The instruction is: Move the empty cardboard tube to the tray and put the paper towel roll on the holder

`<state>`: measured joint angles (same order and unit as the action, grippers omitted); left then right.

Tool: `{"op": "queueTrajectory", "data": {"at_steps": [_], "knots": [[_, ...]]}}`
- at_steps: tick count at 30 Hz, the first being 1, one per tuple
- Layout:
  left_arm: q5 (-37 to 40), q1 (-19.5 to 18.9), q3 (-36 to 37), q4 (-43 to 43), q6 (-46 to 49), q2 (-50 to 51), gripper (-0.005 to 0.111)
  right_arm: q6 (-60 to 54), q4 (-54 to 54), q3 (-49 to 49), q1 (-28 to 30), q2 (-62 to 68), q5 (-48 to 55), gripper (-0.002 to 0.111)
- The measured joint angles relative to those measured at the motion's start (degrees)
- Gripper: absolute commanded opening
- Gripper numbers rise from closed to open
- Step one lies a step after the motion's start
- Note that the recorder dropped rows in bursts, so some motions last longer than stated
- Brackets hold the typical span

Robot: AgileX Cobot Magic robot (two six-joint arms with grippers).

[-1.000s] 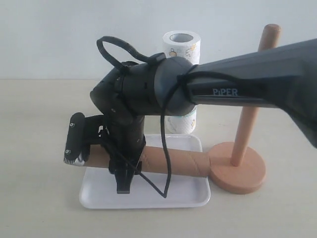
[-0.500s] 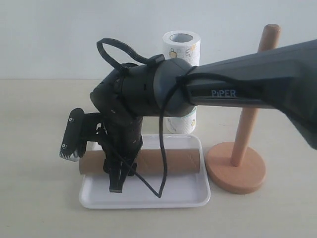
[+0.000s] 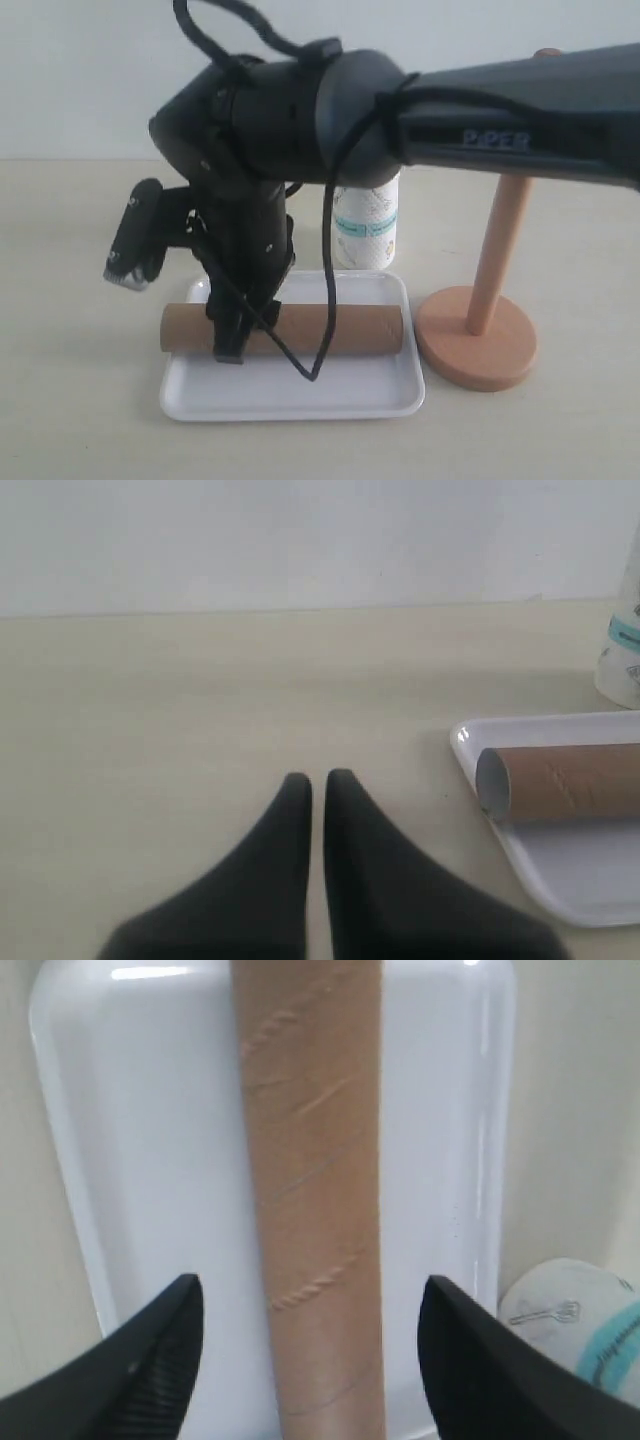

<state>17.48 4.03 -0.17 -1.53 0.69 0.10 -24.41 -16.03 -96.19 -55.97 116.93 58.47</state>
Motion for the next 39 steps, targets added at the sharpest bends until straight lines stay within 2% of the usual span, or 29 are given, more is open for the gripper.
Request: {"op": "queueTrajectory", "data": {"at_steps": [2,5,6,19,24,30,39], "knots": [[0.00,0.00,0.00,0.00,0.00,0.00,0.004,2.42,0.10,-0.47,0.01,-1.96,1.03,0.043],[0.00,0.00,0.00,0.00,0.00,0.00,0.004,5.11,0.10,-0.70,0.01,-4.93,3.77,0.007],[0.00,0.00,0.00,0.00,0.00,0.00,0.004,5.74,0.10,-0.70,0.01,-5.92,4.65,0.000],[0.00,0.00,0.00,0.00,0.00,0.00,0.004,7.97,5.13,0.42,0.01,-18.79,11.17,0.000],[0.00,0.00,0.00,0.00,0.00,0.00,0.004,10.84,5.40,5.74,0.01,-31.25,11.28,0.000],[0.00,0.00,0.00,0.00,0.00,0.00,0.004,16.58,5.63,16.91,0.01,-48.58,11.28,0.000],[0.00,0.00,0.00,0.00,0.00,0.00,0.004,22.37,6.26,40.04,0.01,-75.50,6.96,0.000]]}}
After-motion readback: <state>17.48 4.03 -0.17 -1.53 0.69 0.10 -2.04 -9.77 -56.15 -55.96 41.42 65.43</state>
